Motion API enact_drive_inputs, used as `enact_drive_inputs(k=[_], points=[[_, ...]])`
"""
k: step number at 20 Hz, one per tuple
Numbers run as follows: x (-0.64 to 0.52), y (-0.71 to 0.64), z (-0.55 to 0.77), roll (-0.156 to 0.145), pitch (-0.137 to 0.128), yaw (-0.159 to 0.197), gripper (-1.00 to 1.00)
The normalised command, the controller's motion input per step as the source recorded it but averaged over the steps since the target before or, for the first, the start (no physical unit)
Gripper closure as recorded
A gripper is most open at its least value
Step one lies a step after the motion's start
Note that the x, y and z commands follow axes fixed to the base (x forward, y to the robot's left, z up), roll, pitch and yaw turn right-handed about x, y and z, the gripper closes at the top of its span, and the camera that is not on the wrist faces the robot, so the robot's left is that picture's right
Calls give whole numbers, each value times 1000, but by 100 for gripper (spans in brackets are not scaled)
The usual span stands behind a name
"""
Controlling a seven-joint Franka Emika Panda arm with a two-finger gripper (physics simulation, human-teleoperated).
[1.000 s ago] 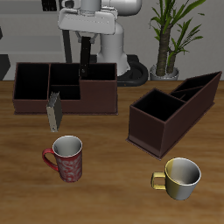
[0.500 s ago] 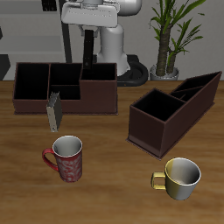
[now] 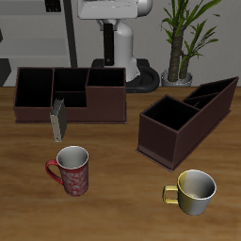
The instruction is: Place the black book into the back desk caddy's right compartment
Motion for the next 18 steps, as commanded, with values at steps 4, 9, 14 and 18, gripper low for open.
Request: enact_drive_inputs(k=[4,9,14,18], points=[[-45,55,-78,16,35,-13,100],[18,-75,-154,-19,58,-47,100],[8,-54,-186,-23,72,-44,100],[16,1,-186,10,99,-48,100]])
